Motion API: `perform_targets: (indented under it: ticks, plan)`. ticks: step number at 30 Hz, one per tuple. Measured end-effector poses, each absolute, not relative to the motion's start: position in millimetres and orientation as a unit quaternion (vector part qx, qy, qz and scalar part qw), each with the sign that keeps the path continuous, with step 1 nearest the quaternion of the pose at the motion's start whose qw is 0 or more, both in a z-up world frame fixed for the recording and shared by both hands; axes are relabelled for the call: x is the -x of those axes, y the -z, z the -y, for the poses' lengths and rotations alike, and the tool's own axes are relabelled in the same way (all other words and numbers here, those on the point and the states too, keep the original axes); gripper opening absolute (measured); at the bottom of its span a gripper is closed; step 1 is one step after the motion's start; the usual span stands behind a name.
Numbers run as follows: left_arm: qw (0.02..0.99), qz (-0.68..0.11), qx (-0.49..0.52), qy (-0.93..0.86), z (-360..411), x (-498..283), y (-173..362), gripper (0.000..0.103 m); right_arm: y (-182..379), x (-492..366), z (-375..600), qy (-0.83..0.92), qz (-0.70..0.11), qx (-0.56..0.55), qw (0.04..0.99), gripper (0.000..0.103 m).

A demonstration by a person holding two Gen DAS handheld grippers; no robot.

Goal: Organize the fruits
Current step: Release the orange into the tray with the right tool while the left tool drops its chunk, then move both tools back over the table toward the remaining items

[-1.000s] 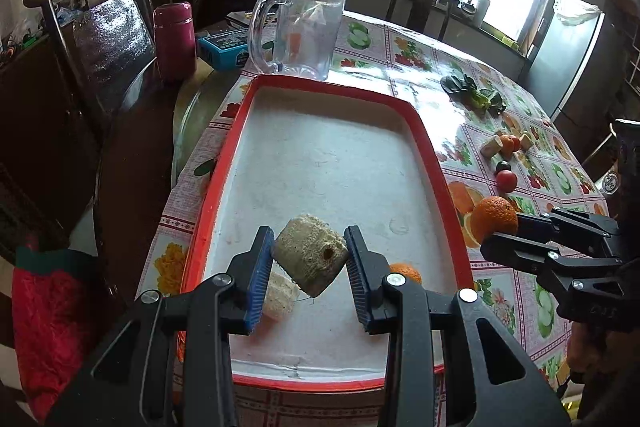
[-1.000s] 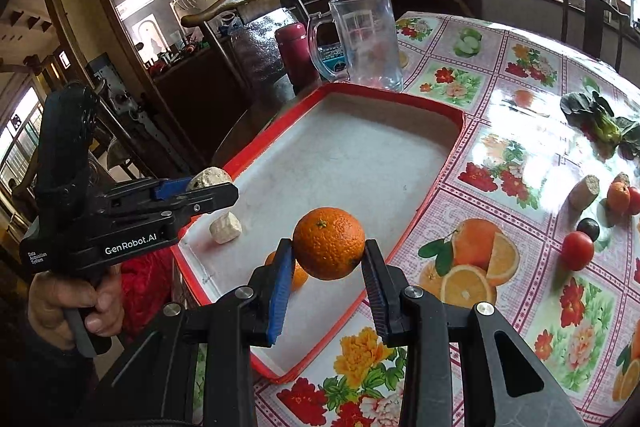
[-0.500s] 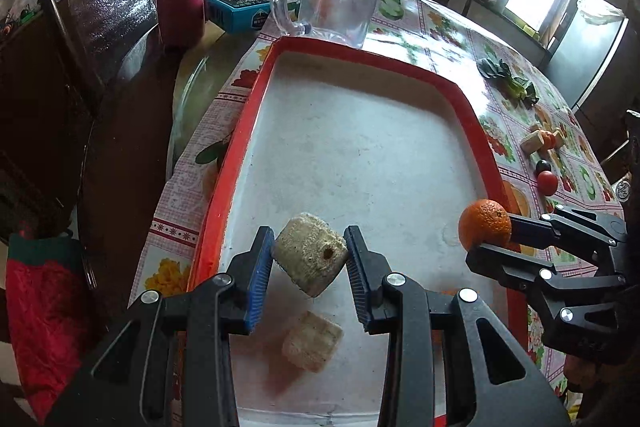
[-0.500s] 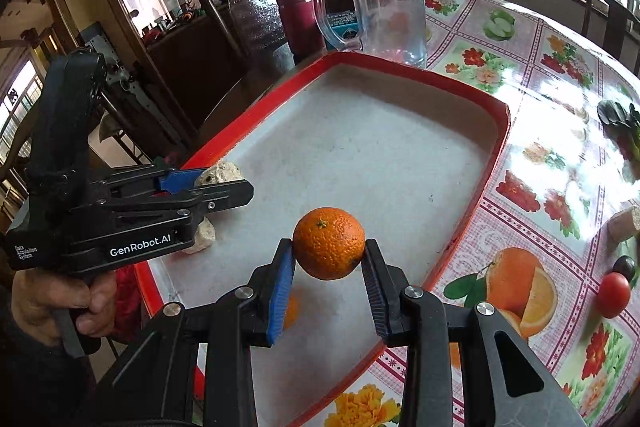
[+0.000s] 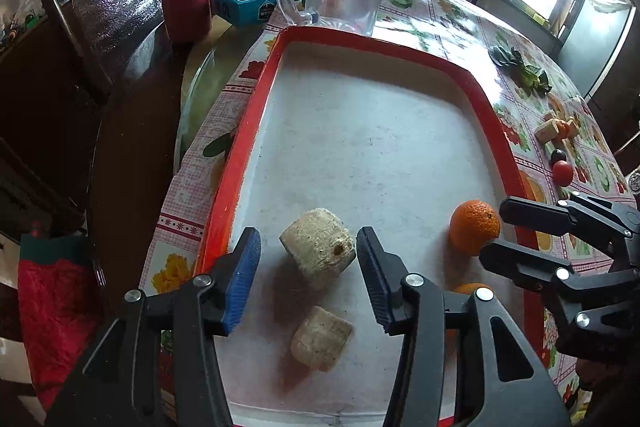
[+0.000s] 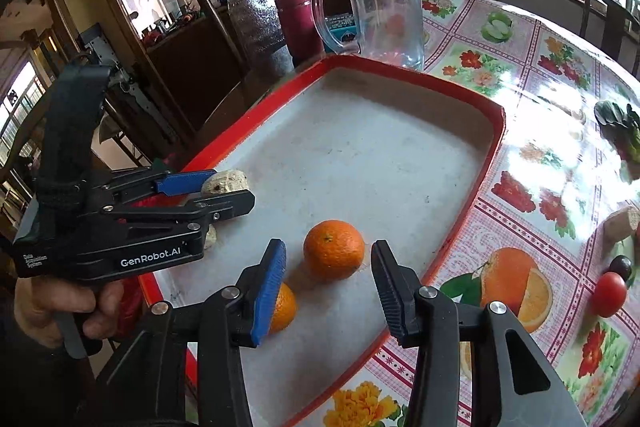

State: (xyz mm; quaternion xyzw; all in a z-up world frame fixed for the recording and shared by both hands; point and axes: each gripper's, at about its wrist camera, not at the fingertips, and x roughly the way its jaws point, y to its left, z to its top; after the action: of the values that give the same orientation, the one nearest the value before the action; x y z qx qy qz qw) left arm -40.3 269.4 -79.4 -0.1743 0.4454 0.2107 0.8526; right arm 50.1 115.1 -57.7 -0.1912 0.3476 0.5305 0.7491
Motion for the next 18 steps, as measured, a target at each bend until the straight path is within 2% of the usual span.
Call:
perform_targets:
  ticks: [8, 18]
  plan:
    - [0.863, -0.425, 0.176, -0.209, -254.8, 45.8, 59.7, 0.049, 41.6, -50.6, -65.2, -0.525, -0.334, 0.156, 0.767, 0.046]
    - [0.884, -0.411, 0.151, -0.162, -200.0, 20.8, 34.7, 0.049, 39.0, -82.0, 11.4, -0.476, -0.340, 0.111, 0.803, 0.046]
